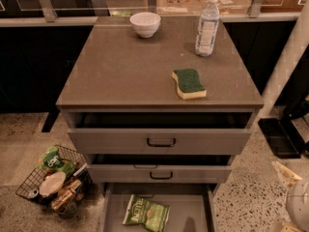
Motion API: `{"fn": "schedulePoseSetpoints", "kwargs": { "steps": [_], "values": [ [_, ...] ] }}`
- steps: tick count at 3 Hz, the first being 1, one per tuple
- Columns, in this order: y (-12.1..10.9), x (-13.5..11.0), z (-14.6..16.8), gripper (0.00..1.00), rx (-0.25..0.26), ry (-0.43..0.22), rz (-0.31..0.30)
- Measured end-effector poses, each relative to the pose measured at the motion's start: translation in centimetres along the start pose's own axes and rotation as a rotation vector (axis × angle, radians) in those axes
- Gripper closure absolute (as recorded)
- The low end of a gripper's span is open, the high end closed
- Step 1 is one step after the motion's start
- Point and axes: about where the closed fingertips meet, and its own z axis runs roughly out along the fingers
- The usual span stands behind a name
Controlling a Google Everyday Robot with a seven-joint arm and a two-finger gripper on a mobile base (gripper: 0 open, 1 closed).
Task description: Pick green jalapeno chip bag from bottom drawer and place on counter
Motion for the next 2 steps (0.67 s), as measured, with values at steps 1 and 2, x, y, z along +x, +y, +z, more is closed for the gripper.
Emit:
{"fn": "schedulePoseSetpoints", "kwargs": {
  "steps": [1, 2],
  "values": [
    [0.0, 0.0, 0.0, 0.00, 0.000, 0.001, -0.001],
    [-0.2, -1.0, 1.9, 0.00, 0.024, -0.004, -0.014]
  ]
}}
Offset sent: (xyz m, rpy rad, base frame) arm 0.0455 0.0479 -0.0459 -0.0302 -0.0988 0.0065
